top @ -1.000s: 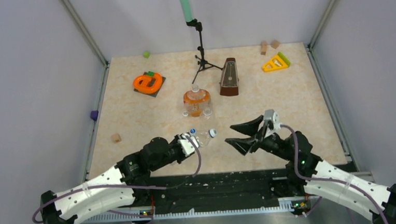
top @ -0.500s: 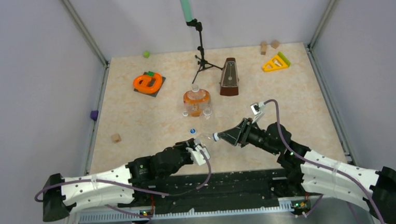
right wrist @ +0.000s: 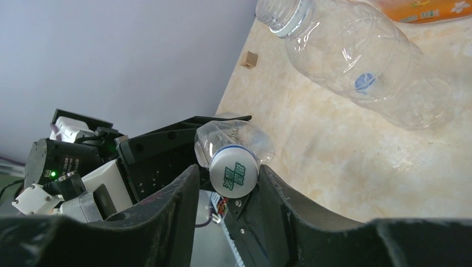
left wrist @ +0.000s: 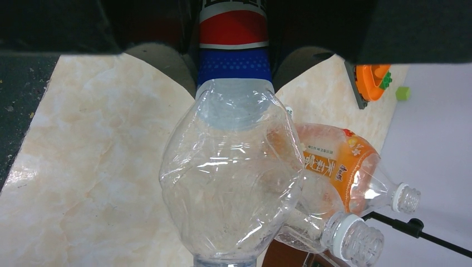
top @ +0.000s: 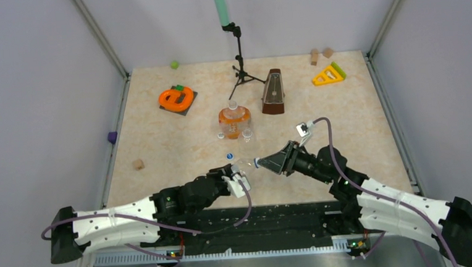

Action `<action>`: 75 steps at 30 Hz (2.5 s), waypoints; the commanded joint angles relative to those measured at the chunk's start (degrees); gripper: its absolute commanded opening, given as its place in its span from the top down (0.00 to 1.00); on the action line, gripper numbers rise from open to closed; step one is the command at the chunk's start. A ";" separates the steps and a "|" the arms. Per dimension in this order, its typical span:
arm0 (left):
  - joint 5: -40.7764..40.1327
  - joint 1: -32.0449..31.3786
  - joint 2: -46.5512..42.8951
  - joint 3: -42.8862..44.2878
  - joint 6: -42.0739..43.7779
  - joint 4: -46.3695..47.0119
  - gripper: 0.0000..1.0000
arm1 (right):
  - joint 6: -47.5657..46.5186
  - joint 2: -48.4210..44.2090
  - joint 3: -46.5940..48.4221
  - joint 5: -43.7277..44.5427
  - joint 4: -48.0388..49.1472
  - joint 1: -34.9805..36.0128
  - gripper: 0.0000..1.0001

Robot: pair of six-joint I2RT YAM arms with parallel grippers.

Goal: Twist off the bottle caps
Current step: Unscrew the bottle cap from the plastic bottle.

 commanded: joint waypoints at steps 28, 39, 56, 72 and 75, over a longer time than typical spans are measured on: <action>22.80 4.80 -7.33 2.16 -12.27 2.51 1.00 | -37.64 11.68 10.83 -22.41 -7.60 0.31 1.00; 54.26 18.41 -13.66 1.76 -18.64 4.73 1.00 | -60.18 11.49 16.07 -35.60 -13.04 0.96 1.00; 76.61 22.21 -8.97 4.05 -23.63 9.41 1.00 | -98.43 6.86 14.64 -46.27 -17.71 1.47 1.00; 85.99 24.34 -4.72 4.13 -27.57 13.01 1.00 | -108.63 1.87 12.76 -50.60 -18.90 0.69 1.00; 83.91 24.46 -4.07 5.83 -25.50 9.71 1.00 | -107.95 2.19 12.82 -48.66 -17.92 0.64 1.00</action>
